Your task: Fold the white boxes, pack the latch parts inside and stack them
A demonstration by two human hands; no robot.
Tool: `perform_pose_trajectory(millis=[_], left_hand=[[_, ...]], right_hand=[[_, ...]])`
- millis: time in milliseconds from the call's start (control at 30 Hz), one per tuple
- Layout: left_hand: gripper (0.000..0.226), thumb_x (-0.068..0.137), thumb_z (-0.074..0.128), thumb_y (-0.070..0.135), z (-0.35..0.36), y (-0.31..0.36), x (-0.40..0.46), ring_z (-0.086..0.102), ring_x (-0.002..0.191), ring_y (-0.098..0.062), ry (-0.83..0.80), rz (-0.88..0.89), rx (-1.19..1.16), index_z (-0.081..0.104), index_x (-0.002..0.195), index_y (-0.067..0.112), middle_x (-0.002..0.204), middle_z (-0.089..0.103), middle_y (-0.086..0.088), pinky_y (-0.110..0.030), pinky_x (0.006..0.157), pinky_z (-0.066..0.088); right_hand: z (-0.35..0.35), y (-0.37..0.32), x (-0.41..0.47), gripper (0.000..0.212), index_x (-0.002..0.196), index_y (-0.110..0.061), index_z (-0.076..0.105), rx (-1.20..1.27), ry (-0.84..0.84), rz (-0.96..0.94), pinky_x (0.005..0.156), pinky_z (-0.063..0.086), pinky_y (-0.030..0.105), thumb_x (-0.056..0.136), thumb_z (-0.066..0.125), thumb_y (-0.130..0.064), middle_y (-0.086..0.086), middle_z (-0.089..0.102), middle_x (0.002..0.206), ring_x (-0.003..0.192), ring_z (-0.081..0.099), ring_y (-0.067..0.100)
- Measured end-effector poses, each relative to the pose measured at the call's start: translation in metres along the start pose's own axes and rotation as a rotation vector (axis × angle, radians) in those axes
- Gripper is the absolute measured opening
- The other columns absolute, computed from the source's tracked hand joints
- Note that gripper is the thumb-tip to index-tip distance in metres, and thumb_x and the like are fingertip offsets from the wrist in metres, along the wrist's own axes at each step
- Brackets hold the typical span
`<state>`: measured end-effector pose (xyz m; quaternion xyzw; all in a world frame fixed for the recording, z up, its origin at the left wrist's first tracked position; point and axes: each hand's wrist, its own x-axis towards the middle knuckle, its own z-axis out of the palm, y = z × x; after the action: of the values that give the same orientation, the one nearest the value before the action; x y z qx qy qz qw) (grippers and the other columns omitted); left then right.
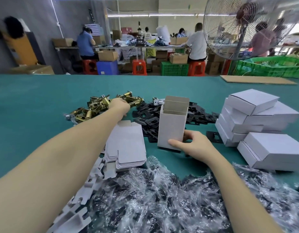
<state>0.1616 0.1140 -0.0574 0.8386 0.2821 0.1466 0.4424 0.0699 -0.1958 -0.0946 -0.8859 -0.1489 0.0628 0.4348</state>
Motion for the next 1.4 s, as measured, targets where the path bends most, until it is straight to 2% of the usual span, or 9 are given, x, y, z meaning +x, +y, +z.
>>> perform_pose_trajectory(millis=[133,233,300,367,500,633,800,1167,1400], left_hand=[[0.012,0.089,0.077,0.015,-0.003,0.011,-0.011,0.070,0.071,-0.020,0.054,0.163,-0.083,0.074,0.100,0.017,0.104,0.075,-0.009,-0.037,0.082,0.063],[0.012,0.092,0.072,0.020,-0.014,0.033,-0.023,0.074,0.082,-0.025,0.092,0.312,-0.017,0.075,0.102,0.015,0.103,0.076,-0.007,-0.039,0.082,0.062],[0.010,0.093,0.071,0.016,-0.025,0.053,-0.035,0.074,0.075,-0.021,0.072,0.376,-0.108,0.074,0.102,0.012,0.100,0.076,-0.010,-0.035,0.074,0.063],[0.007,0.094,0.070,0.010,-0.039,0.078,-0.048,0.074,0.070,-0.015,0.018,0.440,-0.212,0.072,0.100,0.012,0.096,0.075,-0.010,-0.026,0.065,0.062],[0.015,0.096,0.067,0.005,-0.074,0.120,-0.085,0.076,0.079,-0.015,-0.172,0.627,-0.298,0.069,0.110,0.009,0.102,0.073,-0.010,-0.023,0.071,0.061],[0.019,0.097,0.067,0.007,-0.100,0.145,-0.123,0.076,0.080,-0.015,-0.312,0.752,-0.371,0.069,0.115,0.012,0.100,0.074,-0.006,-0.023,0.074,0.061],[0.019,0.096,0.068,0.011,-0.103,0.159,-0.150,0.077,0.083,-0.017,-0.488,0.734,-0.278,0.071,0.115,0.009,0.088,0.078,0.000,-0.022,0.073,0.061],[0.018,0.097,0.066,0.007,-0.075,0.147,-0.151,0.078,0.084,-0.017,-0.635,0.795,0.000,0.070,0.115,0.008,0.098,0.077,-0.007,-0.021,0.072,0.061],[0.025,0.085,0.073,0.008,-0.069,0.154,-0.148,0.075,0.080,-0.002,-0.452,0.977,0.372,0.075,0.095,0.030,0.094,0.070,0.015,-0.030,0.086,0.061]], right_hand=[[0.000,0.000,-0.001,0.051,0.121,-0.040,0.069,0.007,-0.003,-0.001,0.088,0.059,0.038,0.077,0.076,-0.066,-0.022,0.073,0.104,0.095,0.069,0.003],[0.001,0.000,-0.001,0.051,0.120,-0.039,0.069,0.018,-0.008,0.001,0.088,0.060,0.039,0.077,0.076,-0.066,-0.021,0.074,0.104,0.096,0.069,0.004],[0.001,0.000,-0.001,0.051,0.120,-0.039,0.069,0.022,-0.011,0.002,0.089,0.060,0.038,0.077,0.076,-0.066,-0.022,0.073,0.104,0.096,0.069,0.003],[0.000,0.000,-0.001,0.048,0.118,-0.041,0.069,0.034,-0.011,-0.002,0.089,0.060,0.038,0.077,0.076,-0.065,-0.023,0.073,0.102,0.095,0.068,0.002],[-0.001,0.001,-0.003,0.051,0.122,-0.042,0.063,0.063,-0.010,-0.020,0.080,0.061,0.037,0.077,0.077,-0.063,-0.018,0.072,0.105,0.087,0.070,0.007],[-0.002,0.001,-0.004,0.054,0.126,-0.043,0.057,0.120,0.004,-0.023,0.058,0.051,0.019,0.079,0.078,-0.057,-0.013,0.072,0.105,0.062,0.069,0.004],[-0.004,0.000,-0.007,0.054,0.127,-0.045,0.057,0.133,-0.028,-0.023,0.058,0.049,0.018,0.080,0.079,-0.055,-0.014,0.074,0.101,0.060,0.069,0.004],[-0.005,-0.002,-0.006,0.049,0.123,-0.045,0.060,0.112,-0.050,-0.017,0.067,0.050,0.026,0.080,0.079,-0.057,-0.012,0.074,0.100,0.061,0.068,0.002],[-0.005,0.000,-0.005,0.042,0.116,-0.049,0.061,0.118,-0.045,-0.009,0.068,0.050,0.026,0.079,0.079,-0.058,-0.012,0.073,0.096,0.062,0.068,0.001]])
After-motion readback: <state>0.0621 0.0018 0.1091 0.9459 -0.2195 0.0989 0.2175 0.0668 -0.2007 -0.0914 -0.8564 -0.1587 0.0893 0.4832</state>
